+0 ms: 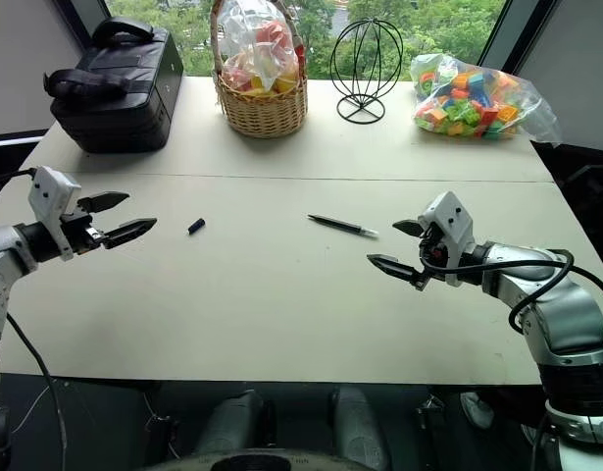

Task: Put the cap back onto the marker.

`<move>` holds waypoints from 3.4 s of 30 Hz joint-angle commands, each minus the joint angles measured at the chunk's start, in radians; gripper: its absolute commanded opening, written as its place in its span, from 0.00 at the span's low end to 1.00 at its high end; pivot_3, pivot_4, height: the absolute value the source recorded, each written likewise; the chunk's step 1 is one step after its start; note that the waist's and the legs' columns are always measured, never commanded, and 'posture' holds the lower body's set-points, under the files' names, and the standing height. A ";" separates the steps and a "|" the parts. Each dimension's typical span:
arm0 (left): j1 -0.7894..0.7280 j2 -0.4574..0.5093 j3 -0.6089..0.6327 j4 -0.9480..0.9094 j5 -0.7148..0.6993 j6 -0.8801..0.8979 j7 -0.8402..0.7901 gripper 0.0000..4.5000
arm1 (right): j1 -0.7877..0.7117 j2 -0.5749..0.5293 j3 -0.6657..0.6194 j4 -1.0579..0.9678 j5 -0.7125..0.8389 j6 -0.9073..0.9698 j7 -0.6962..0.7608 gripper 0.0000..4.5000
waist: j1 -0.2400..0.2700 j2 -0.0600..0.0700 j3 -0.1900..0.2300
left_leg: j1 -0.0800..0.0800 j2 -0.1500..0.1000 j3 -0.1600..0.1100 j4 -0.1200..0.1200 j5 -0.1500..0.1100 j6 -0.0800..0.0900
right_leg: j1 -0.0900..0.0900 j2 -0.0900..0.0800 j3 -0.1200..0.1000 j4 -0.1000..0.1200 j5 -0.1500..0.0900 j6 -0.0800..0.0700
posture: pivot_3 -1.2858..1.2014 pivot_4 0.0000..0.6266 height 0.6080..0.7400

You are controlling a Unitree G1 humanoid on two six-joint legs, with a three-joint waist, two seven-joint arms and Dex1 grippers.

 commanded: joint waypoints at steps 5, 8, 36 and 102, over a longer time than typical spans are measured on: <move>-0.308 -0.031 -0.181 0.222 0.088 -0.125 -0.260 0.95 | -0.152 0.049 0.105 0.224 -0.124 -0.198 0.066 1.00 | -0.006 0.000 0.000 | -0.001 0.001 0.002 0.007 -0.002 0.004 | 0.001 0.003 0.001 0.002 0.000 0.000 | 0.52 0.24 1.00; -0.388 -0.063 -0.218 0.313 0.122 -0.176 -0.308 0.95 | -0.226 0.094 0.148 0.348 -0.177 -0.287 0.087 1.00 | -0.008 0.001 0.000 | -0.001 0.001 0.003 0.009 -0.002 0.004 | 0.001 0.004 0.001 0.004 0.000 0.000 | 0.52 0.24 1.00; -0.237 -0.139 -0.169 0.194 0.126 -0.156 -0.238 0.95 | -0.656 0.395 0.244 1.213 -0.419 -0.688 0.236 1.00 | -0.011 0.001 0.001 | -0.001 0.004 0.003 0.010 0.001 -0.001 | -0.001 0.002 0.003 0.012 0.000 0.001 | 0.52 0.24 1.00; -0.124 -0.255 -0.116 0.506 0.239 -0.315 0.093 0.21 | -0.235 0.190 0.125 -0.090 -0.092 0.211 -0.055 0.00 | -0.002 0.000 0.000 | 0.000 0.003 0.001 0.012 -0.002 0.003 | -0.001 0.001 0.001 0.012 0.000 0.001 | 0.52 0.24 1.00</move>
